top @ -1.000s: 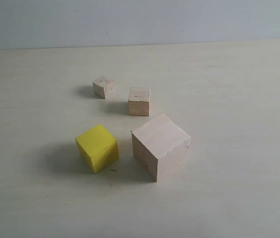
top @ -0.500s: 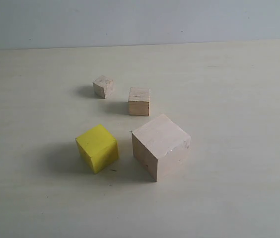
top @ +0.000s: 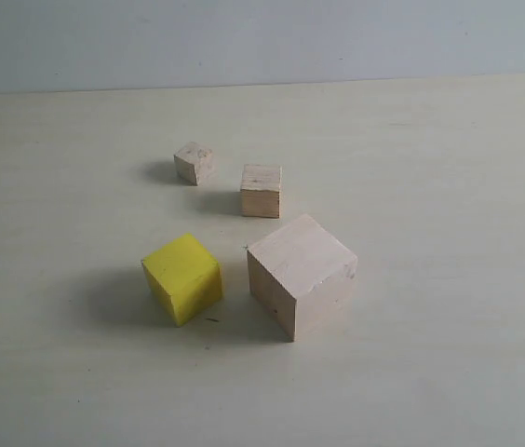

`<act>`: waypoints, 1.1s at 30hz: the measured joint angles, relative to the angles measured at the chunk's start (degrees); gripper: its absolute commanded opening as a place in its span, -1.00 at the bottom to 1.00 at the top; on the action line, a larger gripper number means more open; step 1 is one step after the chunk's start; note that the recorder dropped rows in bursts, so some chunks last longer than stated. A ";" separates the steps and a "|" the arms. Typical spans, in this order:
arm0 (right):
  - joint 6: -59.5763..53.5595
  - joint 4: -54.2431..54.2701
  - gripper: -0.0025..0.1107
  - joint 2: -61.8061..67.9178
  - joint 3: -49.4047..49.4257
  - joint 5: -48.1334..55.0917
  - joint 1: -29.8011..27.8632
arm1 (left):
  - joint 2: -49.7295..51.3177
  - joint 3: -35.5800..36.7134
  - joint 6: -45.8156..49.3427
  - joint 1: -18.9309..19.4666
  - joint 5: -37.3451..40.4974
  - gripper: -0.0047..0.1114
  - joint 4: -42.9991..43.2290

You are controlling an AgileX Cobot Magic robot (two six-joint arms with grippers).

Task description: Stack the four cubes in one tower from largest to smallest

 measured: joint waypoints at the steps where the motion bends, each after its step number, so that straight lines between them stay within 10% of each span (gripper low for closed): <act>1: 0.90 0.27 -0.96 0.00 0.00 -1.97 0.00 | 0.00 -0.27 -0.72 0.00 -0.21 -0.75 0.00; 13: 17.91 2.75 -0.96 10.61 -23.36 16.19 0.68 | 14.64 -23.83 -3.19 -0.34 8.42 -0.75 1.15; 23: 19.34 4.46 -0.96 46.71 -35.43 47.71 24.10 | 48.48 -35.98 1.29 -26.33 29.03 -0.75 1.15; 33: 19.34 4.21 -0.96 59.45 -35.43 54.21 27.00 | 52.22 -36.22 1.29 -28.54 27.19 -0.75 0.72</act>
